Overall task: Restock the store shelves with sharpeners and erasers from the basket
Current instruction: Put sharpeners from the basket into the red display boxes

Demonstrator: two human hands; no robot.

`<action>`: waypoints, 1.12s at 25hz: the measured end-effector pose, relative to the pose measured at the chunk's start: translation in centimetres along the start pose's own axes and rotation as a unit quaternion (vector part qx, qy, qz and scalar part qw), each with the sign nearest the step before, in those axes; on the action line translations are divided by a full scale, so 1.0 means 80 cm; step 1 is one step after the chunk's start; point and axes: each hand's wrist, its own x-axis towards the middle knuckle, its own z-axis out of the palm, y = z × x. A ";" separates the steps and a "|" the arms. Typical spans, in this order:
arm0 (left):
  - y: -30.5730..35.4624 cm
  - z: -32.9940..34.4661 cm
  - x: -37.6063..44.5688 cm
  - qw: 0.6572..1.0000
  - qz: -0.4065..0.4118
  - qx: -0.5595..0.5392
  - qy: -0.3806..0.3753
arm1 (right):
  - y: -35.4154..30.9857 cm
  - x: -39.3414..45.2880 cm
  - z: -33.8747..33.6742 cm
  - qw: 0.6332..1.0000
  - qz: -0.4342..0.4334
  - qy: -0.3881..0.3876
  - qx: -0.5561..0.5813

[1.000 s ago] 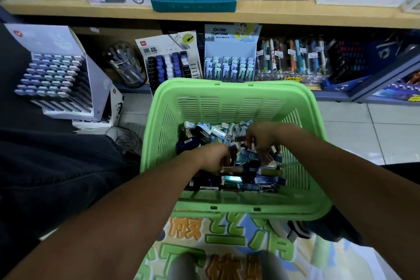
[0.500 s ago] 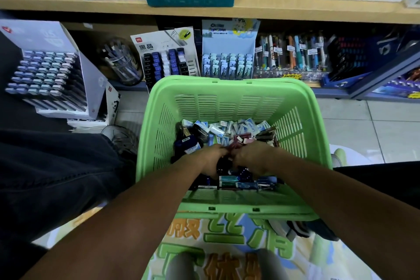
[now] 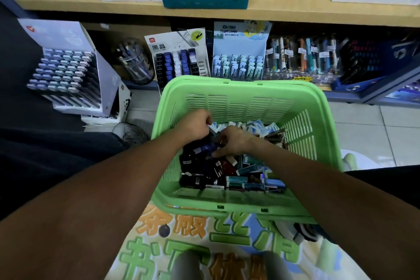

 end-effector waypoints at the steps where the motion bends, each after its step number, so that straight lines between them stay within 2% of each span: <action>1: -0.003 -0.001 -0.001 1.000 0.013 0.002 0.006 | -0.005 0.003 0.009 0.999 -0.009 -0.004 0.042; 3: -0.006 0.003 -0.009 0.998 0.057 0.027 -0.016 | 0.001 0.011 0.020 1.000 -0.017 -0.001 0.024; 5: -0.006 0.016 -0.020 0.986 0.127 0.084 -0.066 | 0.019 0.009 0.019 0.986 -0.019 0.010 -0.165; 7: 0.000 0.040 -0.027 0.959 0.192 0.144 -0.148 | 0.040 -0.007 0.016 0.953 -0.037 -0.053 -0.296; 9: 0.007 0.067 -0.030 0.925 0.219 0.192 -0.242 | 0.055 -0.025 0.014 0.922 -0.056 -0.149 -0.354; 11: 0.013 0.087 -0.032 0.890 0.249 0.245 -0.292 | 0.050 -0.039 0.010 0.892 -0.061 -0.188 -0.405; 14: 0.016 0.100 -0.032 0.851 0.289 0.324 -0.295 | 0.048 -0.038 0.004 0.874 -0.031 -0.200 -0.442; 18: 0.023 0.098 -0.034 0.844 0.266 0.387 -0.258 | 0.065 -0.035 0.002 0.854 0.021 -0.219 -0.472; 22: 0.030 0.104 -0.030 0.849 0.295 0.355 -0.257 | 0.060 -0.032 -0.001 0.876 0.062 -0.203 -0.434; 25: 0.030 0.102 -0.027 0.854 0.285 0.349 -0.261 | 0.052 -0.034 0.002 0.890 0.077 -0.158 -0.421; 28: 0.028 0.099 -0.035 0.839 0.259 0.391 -0.277 | 0.046 -0.033 0.014 0.901 0.096 -0.115 -0.407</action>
